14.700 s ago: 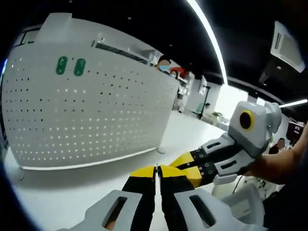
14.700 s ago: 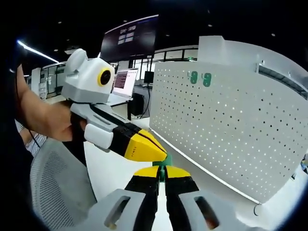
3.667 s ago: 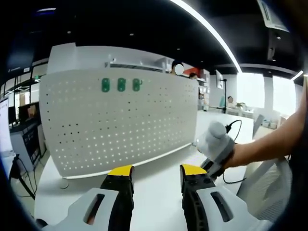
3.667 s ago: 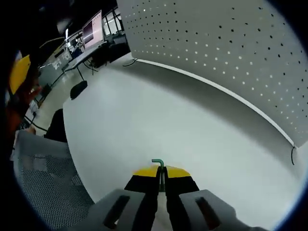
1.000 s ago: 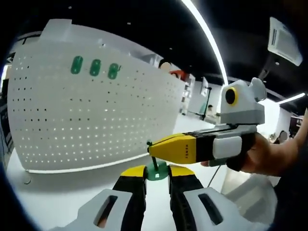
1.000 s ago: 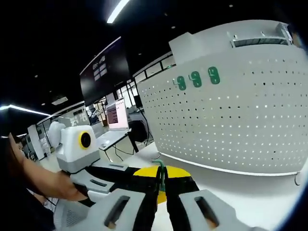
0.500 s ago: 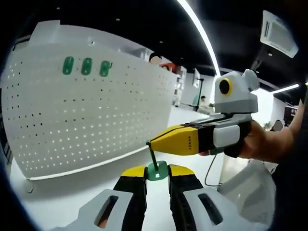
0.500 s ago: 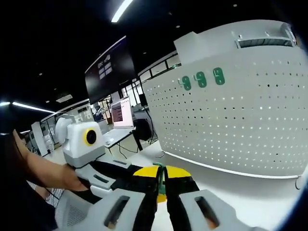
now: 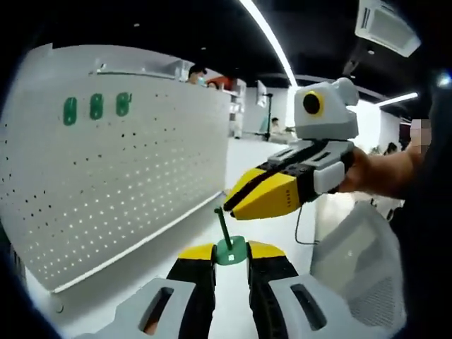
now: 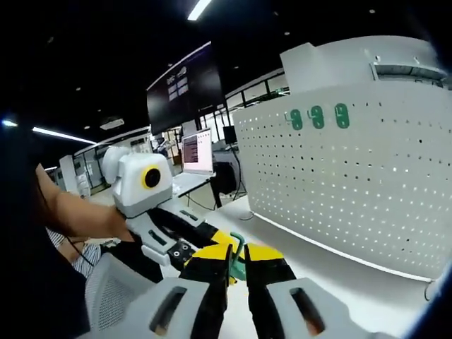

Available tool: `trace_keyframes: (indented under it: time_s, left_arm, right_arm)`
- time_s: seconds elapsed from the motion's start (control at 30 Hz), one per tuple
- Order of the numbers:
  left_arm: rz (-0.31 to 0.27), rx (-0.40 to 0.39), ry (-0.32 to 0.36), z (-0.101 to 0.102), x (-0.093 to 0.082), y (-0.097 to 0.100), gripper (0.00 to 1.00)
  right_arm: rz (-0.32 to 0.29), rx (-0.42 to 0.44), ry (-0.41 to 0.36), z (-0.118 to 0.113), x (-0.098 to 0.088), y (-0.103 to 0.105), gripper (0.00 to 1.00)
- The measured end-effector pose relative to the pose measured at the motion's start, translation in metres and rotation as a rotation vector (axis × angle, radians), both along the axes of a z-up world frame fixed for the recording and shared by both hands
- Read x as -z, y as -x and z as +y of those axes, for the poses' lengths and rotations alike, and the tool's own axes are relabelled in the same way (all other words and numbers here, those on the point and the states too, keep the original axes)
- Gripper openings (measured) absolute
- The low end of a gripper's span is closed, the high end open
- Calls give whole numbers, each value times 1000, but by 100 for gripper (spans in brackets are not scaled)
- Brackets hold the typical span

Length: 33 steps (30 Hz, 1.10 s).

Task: Insert the hook assembly into the mounting plate slot until the hook locks in place.

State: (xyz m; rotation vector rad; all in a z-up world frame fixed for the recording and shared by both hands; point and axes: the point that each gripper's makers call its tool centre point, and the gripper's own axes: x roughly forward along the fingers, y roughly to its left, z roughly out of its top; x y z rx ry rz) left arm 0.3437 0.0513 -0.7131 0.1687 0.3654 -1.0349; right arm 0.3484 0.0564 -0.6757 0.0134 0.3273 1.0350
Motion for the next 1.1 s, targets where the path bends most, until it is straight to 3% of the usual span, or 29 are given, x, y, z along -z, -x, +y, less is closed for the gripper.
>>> trace_keyframes:
  time_s: [0.13,0.37,0.7,1.1]
  left_arm:
    - [-15,37,-42,-1,3,5,16]
    - [-41,167,-183,-4,18,22,16]
    - [-20,322,-275,-9,29,45,16]
    - [-9,481,-379,-20,43,69,16]
  right_arm:
    - [-8,-38,35,-2,5,6,7]
    - [-20,-147,129,-6,17,26,9]
    - [-10,-259,210,-12,36,44,10]
    - [26,-472,328,-11,51,75,10]
